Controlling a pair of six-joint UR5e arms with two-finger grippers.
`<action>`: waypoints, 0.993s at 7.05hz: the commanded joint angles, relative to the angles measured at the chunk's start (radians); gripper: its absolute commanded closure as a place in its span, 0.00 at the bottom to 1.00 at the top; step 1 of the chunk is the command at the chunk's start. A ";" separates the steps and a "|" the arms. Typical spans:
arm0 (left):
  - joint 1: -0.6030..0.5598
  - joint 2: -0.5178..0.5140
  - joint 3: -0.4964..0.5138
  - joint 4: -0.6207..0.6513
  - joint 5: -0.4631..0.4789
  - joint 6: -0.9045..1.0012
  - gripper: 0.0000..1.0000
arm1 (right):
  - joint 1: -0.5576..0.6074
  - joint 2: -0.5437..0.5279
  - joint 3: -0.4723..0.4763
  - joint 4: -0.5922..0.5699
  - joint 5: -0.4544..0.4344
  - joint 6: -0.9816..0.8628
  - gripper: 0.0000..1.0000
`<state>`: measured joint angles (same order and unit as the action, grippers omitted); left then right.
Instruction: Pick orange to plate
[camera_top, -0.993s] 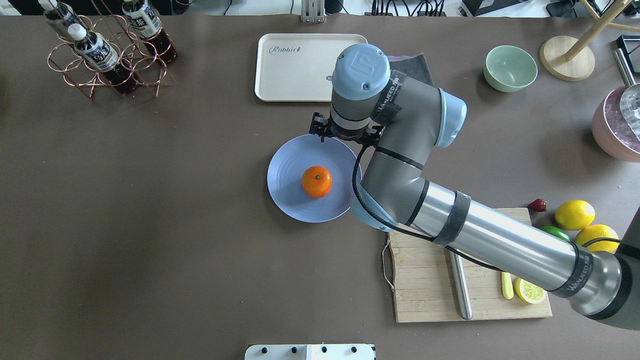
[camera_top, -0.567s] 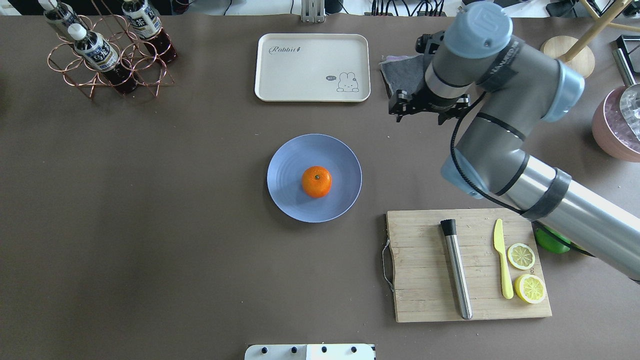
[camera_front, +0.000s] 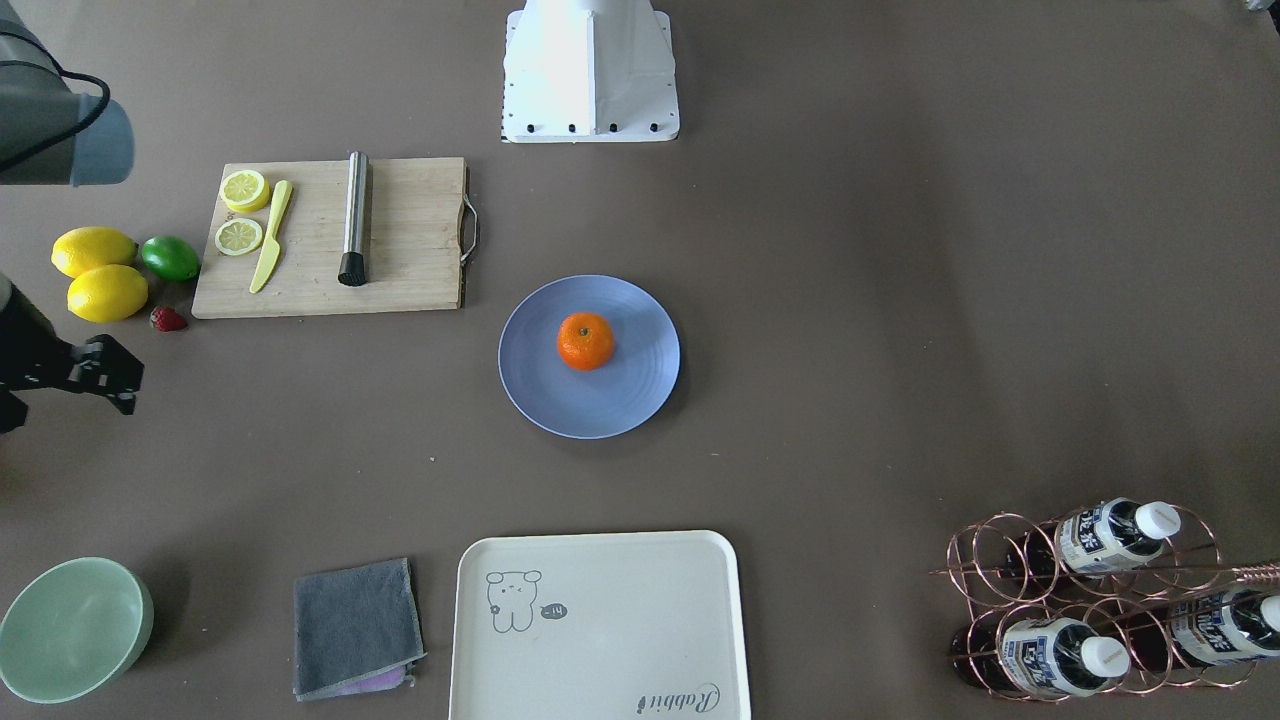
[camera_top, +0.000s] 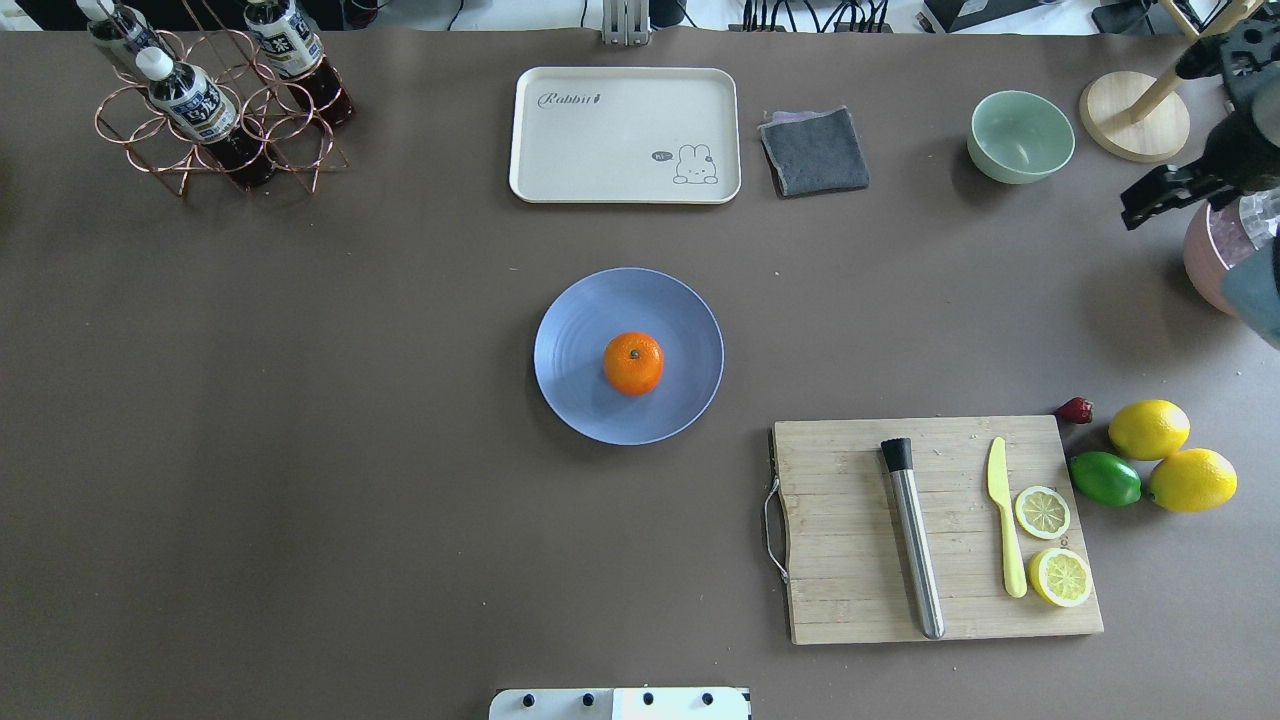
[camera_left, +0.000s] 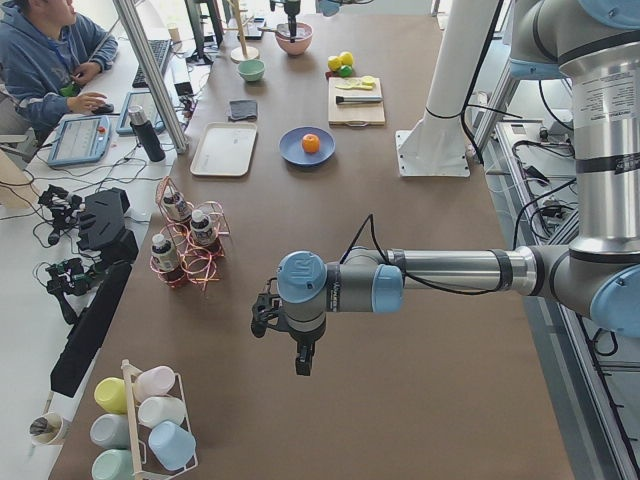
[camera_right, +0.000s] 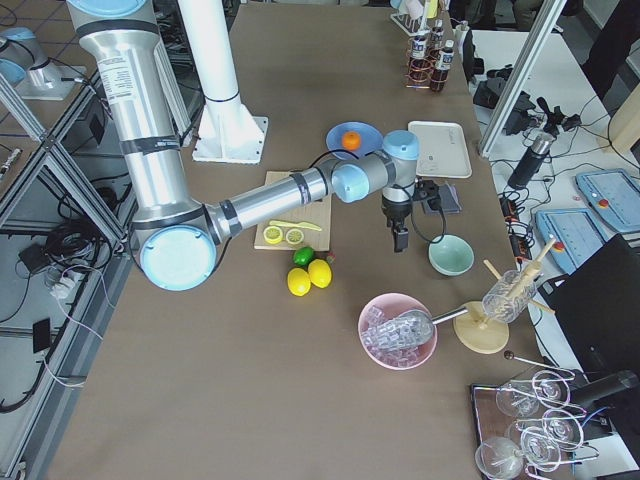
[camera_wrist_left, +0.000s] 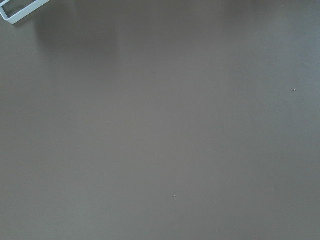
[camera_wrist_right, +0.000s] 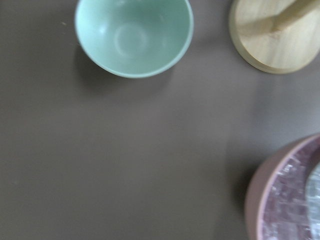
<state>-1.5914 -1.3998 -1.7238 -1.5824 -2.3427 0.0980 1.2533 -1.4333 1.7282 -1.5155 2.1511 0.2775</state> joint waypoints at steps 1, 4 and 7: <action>-0.001 0.002 -0.003 -0.001 0.000 0.000 0.02 | 0.254 -0.197 -0.005 0.002 0.069 -0.319 0.00; -0.001 0.001 -0.003 0.001 0.000 -0.003 0.02 | 0.385 -0.280 -0.073 -0.006 0.062 -0.354 0.00; -0.001 0.004 0.000 -0.002 0.000 -0.004 0.02 | 0.383 -0.256 -0.098 -0.038 0.122 -0.343 0.00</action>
<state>-1.5923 -1.3977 -1.7248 -1.5818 -2.3424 0.0918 1.6365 -1.6991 1.6333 -1.5316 2.2369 -0.0696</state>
